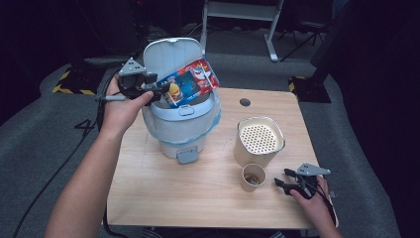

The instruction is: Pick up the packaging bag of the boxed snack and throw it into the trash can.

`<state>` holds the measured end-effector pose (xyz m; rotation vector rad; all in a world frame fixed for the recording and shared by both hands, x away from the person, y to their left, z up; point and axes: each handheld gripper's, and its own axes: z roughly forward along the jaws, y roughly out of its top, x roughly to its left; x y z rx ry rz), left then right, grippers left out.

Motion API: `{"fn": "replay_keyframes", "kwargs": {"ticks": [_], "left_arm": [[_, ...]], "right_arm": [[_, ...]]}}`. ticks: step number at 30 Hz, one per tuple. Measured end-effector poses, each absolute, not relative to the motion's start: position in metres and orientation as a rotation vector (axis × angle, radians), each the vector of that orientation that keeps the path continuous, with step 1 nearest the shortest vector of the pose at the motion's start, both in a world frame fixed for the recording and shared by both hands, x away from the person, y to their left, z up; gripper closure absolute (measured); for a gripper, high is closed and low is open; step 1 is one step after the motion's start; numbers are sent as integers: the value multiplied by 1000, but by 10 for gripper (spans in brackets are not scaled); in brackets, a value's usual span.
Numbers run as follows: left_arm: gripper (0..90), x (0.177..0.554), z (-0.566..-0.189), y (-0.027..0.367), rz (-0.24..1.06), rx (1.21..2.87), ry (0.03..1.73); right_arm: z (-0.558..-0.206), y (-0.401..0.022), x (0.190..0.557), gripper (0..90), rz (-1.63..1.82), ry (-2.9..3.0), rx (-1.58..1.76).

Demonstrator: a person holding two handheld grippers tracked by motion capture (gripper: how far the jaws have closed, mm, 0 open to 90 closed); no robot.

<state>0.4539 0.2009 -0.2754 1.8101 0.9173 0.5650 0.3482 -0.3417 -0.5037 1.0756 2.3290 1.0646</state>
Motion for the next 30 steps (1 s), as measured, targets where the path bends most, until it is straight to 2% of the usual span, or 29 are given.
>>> {"fn": "replay_keyframes", "kwargs": {"ticks": [11, 14, 19, 30], "left_arm": [[452, 447, -279, 186, 456, 1842, 876], [488, 446, -281, 181, 310, 1825, 855], [437, 442, -283, 169, 411, 1927, 828], [411, 417, -274, 197, 452, 1860, 777]], "right_arm": [[-504, -342, 348, 380, 1065, 2329, 1076], [-504, -342, 348, 380, 1065, 2329, 1076], [-504, -342, 348, 380, 1064, 2329, 1075], [-504, -342, 348, 373, 1064, 2332, 1076]]}}
